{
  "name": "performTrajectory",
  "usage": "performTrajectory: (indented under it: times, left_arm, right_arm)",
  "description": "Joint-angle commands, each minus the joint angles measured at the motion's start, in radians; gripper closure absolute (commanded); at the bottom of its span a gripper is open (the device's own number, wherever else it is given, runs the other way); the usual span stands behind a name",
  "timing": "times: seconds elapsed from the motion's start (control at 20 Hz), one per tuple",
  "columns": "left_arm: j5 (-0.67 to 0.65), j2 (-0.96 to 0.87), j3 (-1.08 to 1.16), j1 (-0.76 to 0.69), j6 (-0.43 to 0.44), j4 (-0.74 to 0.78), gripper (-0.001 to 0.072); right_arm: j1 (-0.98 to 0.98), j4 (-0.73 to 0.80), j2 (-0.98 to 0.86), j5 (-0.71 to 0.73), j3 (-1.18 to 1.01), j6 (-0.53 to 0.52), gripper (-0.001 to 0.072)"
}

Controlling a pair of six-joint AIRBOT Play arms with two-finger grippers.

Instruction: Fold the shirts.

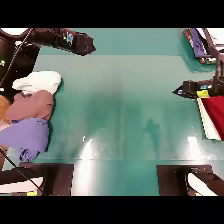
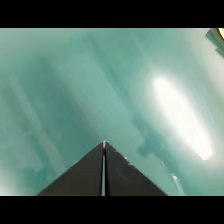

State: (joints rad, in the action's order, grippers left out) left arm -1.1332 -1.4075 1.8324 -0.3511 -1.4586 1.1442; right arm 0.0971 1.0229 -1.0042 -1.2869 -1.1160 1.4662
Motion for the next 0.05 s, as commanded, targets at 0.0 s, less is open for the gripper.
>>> performTrajectory:
  times: [0.0]
  left_arm:
    - [0.001, 0.000, 0.000, 0.000, 0.000, 0.000, 0.0683]
  right_arm:
    - [0.042, 0.000, -0.004, 0.005, 0.000, -0.002, 0.0696]
